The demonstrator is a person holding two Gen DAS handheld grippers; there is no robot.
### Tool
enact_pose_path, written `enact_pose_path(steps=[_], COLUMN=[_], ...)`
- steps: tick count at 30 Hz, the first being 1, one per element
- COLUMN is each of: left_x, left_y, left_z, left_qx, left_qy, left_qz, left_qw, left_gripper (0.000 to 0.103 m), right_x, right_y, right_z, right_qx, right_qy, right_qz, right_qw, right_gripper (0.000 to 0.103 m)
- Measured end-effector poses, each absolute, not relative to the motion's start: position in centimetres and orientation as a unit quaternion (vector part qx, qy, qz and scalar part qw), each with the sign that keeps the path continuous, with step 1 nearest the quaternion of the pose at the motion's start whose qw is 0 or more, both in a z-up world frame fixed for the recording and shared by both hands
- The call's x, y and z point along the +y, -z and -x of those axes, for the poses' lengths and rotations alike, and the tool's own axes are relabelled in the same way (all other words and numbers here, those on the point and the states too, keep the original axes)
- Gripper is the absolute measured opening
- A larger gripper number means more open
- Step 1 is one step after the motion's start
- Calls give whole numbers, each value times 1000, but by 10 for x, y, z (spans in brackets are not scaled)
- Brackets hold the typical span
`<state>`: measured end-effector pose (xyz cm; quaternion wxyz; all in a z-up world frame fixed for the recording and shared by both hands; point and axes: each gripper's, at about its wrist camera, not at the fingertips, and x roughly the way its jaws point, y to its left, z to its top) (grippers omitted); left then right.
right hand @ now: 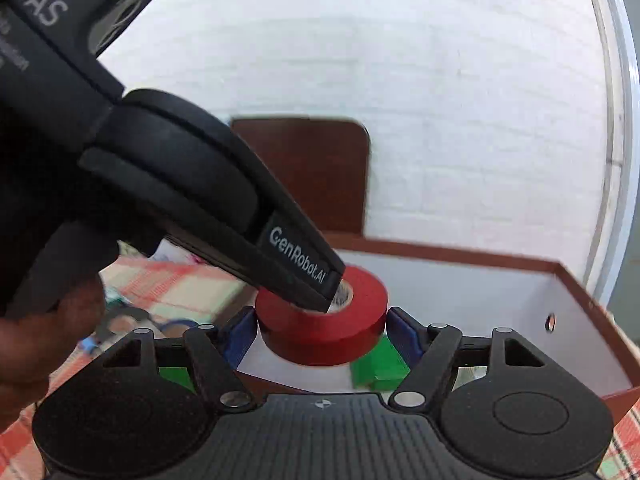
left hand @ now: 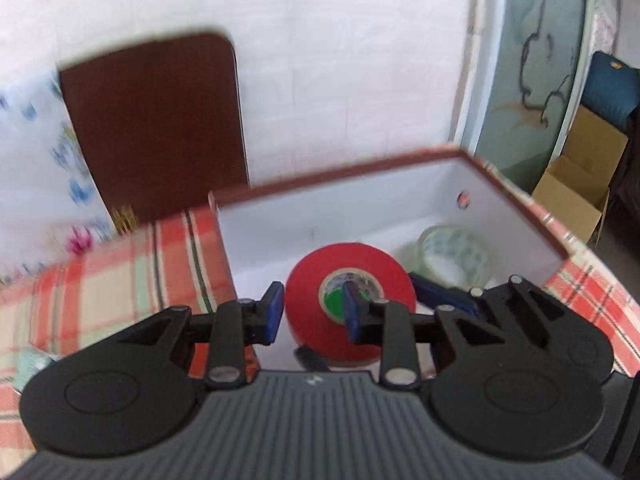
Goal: Organize objects
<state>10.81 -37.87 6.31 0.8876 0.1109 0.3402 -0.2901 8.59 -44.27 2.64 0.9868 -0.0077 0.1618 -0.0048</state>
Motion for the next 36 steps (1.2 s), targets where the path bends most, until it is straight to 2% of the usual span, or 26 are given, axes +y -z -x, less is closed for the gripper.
enact_pose_path(steps=[1, 3, 7, 11, 14, 18, 22, 24, 26, 28, 32, 36], left_x=[-380, -377, -358, -306, -258, -193, -141, -121, -113, -111, -108, -110], left_y=[-56, -49, -62, -75, -59, -9, 36, 42, 48, 57, 61, 61], left_z=[-111, -107, -80, -55, -50, -46, -40, -34, -29, -22, -19, -19], left_qx=[352, 355, 326, 295, 310, 366, 402, 371, 350, 315, 293, 290], left_qy=[284, 286, 305, 299, 240, 145, 72, 71, 58, 60, 63, 68], left_qz=[-114, -114, -92, -49, -41, -44, -43, -32, -39, -46, -44, -37], left_qw=[885, 883, 890, 906, 919, 918, 912, 925, 934, 946, 953, 954], left_gripper=[35, 37, 38, 40, 40, 40, 41, 45, 54, 62, 62, 64], right_x=[-446, -450, -448, -429, -409, -375, -350, -347, -356, -364, -368, -365], right_y=[-24, -24, -27, -30, -21, 2, 10, 12, 19, 21, 42, 40], right_z=[-88, -81, -49, -11, 2, -9, -24, -38, -56, -70, -87, -98], right_qx=[166, 155, 122, 98, 131, 212, 245, 269, 281, 290, 304, 289], right_qy=[10, 10, 13, -19, -77, -128, -132, -121, -102, -84, -49, -24], right_qz=[-1, -18, -47, -50, -33, 0, 31, 0, -52, -114, -198, -219], right_qw=[986, 988, 991, 994, 988, 969, 960, 955, 953, 947, 930, 932], right_gripper=[75, 75, 74, 75, 74, 69, 66, 68, 78, 83, 87, 87])
